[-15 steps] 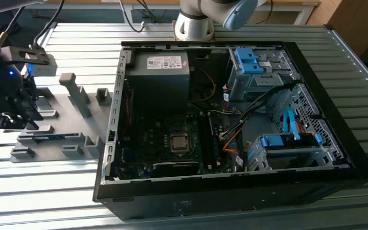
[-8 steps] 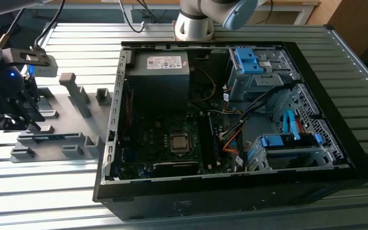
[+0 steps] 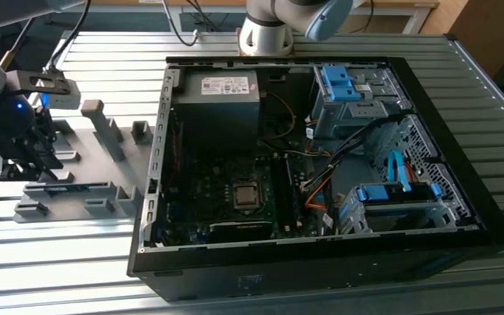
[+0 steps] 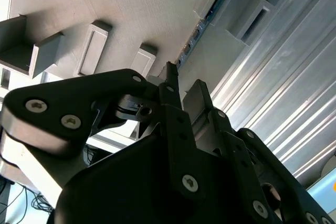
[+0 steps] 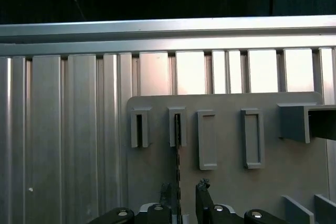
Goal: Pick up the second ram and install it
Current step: 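Pick up the second ram and move it above second insertion slot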
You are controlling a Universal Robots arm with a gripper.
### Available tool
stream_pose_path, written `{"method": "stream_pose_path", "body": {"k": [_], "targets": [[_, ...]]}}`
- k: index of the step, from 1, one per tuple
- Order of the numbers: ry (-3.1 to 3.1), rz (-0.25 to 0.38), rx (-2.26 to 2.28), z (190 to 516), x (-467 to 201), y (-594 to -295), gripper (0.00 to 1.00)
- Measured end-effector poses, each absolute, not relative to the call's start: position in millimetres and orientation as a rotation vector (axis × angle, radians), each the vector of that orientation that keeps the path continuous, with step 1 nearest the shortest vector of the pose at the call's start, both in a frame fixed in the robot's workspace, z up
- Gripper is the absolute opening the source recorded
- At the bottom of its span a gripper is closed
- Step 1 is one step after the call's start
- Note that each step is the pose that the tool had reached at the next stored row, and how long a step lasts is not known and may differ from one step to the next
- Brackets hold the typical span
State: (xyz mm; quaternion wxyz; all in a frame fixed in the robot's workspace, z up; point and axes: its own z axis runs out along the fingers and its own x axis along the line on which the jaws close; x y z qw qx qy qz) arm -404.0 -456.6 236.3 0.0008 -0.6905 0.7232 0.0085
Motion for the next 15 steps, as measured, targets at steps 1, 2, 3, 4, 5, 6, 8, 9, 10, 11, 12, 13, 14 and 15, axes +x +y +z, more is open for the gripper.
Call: {"method": "stream_pose_path", "body": {"k": [1,2,3,4,5,6,8,9,10,11,12,13,14,15], "targets": [[2.271,0.027,-2.168,235.5,-404.0,-456.7,0.32],[2.271,0.027,-2.168,234.6,-404.0,-456.8,0.32],[2.271,0.026,-2.168,233.6,-403.9,-456.9,0.32],[2.271,0.026,-2.168,232.6,-403.9,-457.0,0.32],[2.27,0.026,-2.168,231.6,-403.9,-457.0,0.32],[2.27,0.026,-2.168,230.7,-403.9,-457.0,0.32],[2.27,0.026,-2.168,228.9,-403.9,-457.2,0.32],[2.27,0.026,-2.168,228.0,-403.9,-457.2,0.32],[2.271,0.026,-2.168,227.3,-404.0,-457.3,0.32],[2.271,0.026,-2.168,226.8,-404.0,-457.4,0.32],[2.271,0.026,-2.168,226.3,-404.0,-457.4,0.32],[2.271,0.026,-2.168,226.1,-403.9,-457.4,0.32],[2.271,0.026,-2.168,225.8,-403.9,-457.5,0.32],[2.271,0.026,-2.168,225.5,-403.9,-457.5,0.32]]}}
